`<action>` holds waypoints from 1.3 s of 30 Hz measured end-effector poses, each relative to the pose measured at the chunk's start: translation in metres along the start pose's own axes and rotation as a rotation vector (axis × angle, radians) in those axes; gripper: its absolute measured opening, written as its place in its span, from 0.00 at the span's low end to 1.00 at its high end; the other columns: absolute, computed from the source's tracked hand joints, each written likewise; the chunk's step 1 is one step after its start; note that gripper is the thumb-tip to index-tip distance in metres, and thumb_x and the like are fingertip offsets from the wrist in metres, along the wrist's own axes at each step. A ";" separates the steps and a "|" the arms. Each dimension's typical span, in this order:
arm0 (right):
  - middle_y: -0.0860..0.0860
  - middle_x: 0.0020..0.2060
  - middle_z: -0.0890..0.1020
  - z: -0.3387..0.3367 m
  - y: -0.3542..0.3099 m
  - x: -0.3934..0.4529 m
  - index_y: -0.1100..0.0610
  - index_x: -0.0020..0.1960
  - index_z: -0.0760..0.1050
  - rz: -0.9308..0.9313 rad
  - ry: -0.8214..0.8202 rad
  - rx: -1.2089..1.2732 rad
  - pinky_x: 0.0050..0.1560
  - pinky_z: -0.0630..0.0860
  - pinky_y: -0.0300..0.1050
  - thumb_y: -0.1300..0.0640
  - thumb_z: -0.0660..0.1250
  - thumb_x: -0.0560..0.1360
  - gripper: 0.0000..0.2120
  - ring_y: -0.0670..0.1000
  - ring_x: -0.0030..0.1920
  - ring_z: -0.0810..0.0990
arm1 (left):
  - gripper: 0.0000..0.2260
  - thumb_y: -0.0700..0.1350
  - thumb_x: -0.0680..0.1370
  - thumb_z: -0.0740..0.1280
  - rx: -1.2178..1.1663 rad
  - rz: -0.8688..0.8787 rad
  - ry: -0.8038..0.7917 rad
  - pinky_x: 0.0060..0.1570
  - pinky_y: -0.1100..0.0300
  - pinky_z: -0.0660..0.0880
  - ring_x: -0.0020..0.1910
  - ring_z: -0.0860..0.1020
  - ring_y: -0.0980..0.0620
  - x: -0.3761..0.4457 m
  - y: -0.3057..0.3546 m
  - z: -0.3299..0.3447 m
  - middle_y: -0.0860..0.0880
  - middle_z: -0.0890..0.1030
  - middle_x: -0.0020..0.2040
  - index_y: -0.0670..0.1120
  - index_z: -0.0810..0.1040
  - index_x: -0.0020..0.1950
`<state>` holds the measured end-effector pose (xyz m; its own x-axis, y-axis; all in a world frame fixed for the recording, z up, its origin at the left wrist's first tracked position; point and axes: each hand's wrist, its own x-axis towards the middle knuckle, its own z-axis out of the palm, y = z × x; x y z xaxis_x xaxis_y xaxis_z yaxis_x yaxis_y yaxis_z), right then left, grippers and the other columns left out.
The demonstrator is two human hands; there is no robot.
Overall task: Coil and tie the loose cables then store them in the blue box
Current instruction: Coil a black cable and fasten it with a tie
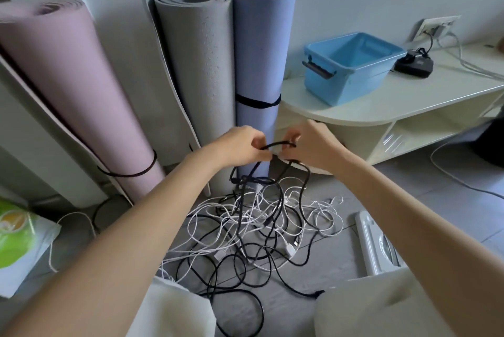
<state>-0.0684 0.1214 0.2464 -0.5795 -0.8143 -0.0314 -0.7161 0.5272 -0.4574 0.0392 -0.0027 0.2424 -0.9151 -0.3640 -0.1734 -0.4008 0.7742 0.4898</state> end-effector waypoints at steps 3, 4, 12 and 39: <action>0.56 0.43 0.79 -0.007 0.002 0.004 0.57 0.45 0.76 0.027 0.286 -0.032 0.41 0.75 0.48 0.60 0.67 0.71 0.03 0.58 0.43 0.77 | 0.16 0.50 0.74 0.66 0.109 0.022 0.155 0.35 0.56 0.61 0.38 0.67 0.44 0.000 0.008 -0.001 0.46 0.69 0.32 0.46 0.65 0.31; 0.56 0.43 0.78 -0.010 0.007 0.005 0.57 0.46 0.74 0.039 0.362 -0.031 0.41 0.75 0.49 0.62 0.65 0.72 0.03 0.59 0.43 0.77 | 0.17 0.50 0.74 0.66 0.113 0.022 0.197 0.35 0.56 0.61 0.37 0.67 0.44 -0.002 0.010 -0.003 0.46 0.68 0.30 0.45 0.64 0.30; 0.57 0.38 0.81 -0.036 0.056 0.011 0.56 0.38 0.72 0.306 0.434 0.581 0.48 0.80 0.46 0.52 0.68 0.74 0.11 0.54 0.35 0.82 | 0.18 0.54 0.74 0.64 0.290 -0.225 0.366 0.31 0.59 0.62 0.36 0.73 0.44 -0.020 -0.032 -0.022 0.47 0.73 0.27 0.42 0.77 0.32; 0.52 0.36 0.73 -0.021 0.019 -0.016 0.56 0.43 0.71 -0.123 0.176 -0.164 0.38 0.67 0.48 0.46 0.50 0.81 0.18 0.58 0.37 0.70 | 0.12 0.41 0.80 0.57 -0.901 -0.154 0.317 0.25 0.65 0.73 0.20 0.71 0.57 0.002 0.014 -0.001 0.52 0.77 0.23 0.46 0.73 0.37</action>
<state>-0.0809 0.1494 0.2567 -0.5325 -0.8277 0.1772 -0.8306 0.4706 -0.2977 0.0314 0.0074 0.2497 -0.7477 -0.6537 -0.1166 -0.2105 0.0668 0.9753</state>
